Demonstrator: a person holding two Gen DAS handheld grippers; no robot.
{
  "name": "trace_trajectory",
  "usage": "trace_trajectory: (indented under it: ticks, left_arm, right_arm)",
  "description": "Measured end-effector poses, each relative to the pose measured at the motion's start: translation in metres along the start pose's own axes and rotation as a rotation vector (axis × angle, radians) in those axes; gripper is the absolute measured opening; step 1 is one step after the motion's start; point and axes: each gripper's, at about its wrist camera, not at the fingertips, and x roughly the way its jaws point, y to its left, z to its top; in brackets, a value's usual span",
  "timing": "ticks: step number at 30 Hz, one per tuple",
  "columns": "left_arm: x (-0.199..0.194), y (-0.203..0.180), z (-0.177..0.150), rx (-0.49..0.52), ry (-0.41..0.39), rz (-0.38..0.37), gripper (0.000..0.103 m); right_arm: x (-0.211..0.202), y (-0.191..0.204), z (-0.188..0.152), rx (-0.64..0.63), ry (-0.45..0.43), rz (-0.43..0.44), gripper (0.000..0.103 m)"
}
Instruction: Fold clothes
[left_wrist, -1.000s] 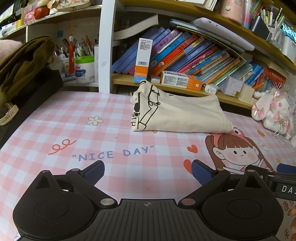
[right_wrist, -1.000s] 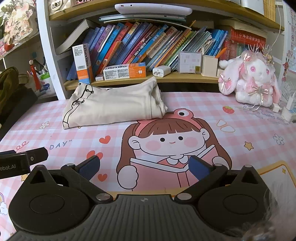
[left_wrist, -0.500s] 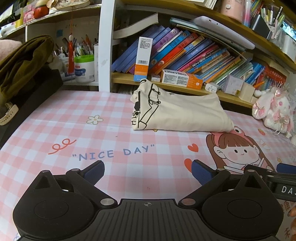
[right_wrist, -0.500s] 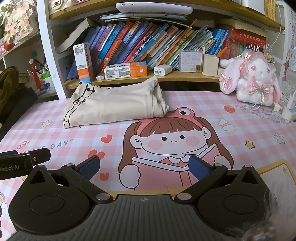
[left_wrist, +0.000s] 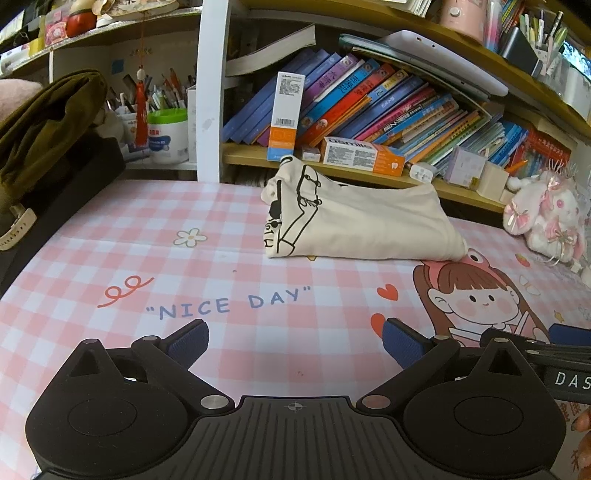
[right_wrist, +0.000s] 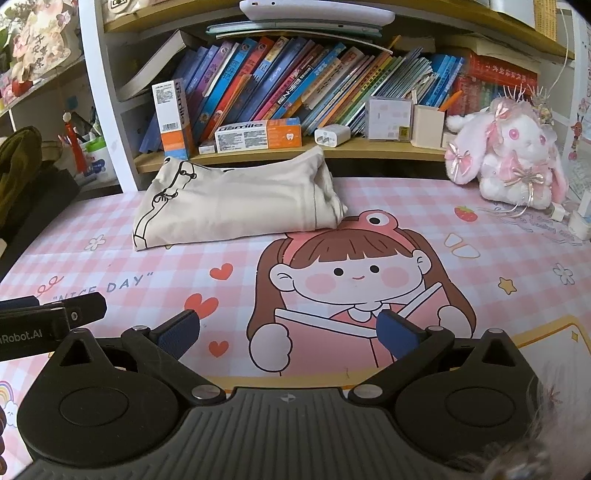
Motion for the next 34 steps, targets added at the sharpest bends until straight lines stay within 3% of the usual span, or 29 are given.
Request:
trace_trajectory:
  ticks: [34]
  left_arm:
    - [0.0008,-0.0001,-0.0015,0.002,0.001,-0.005,0.103]
  right_arm:
    - [0.0044,0.0014,-0.0018,0.009,0.02,-0.005,0.103]
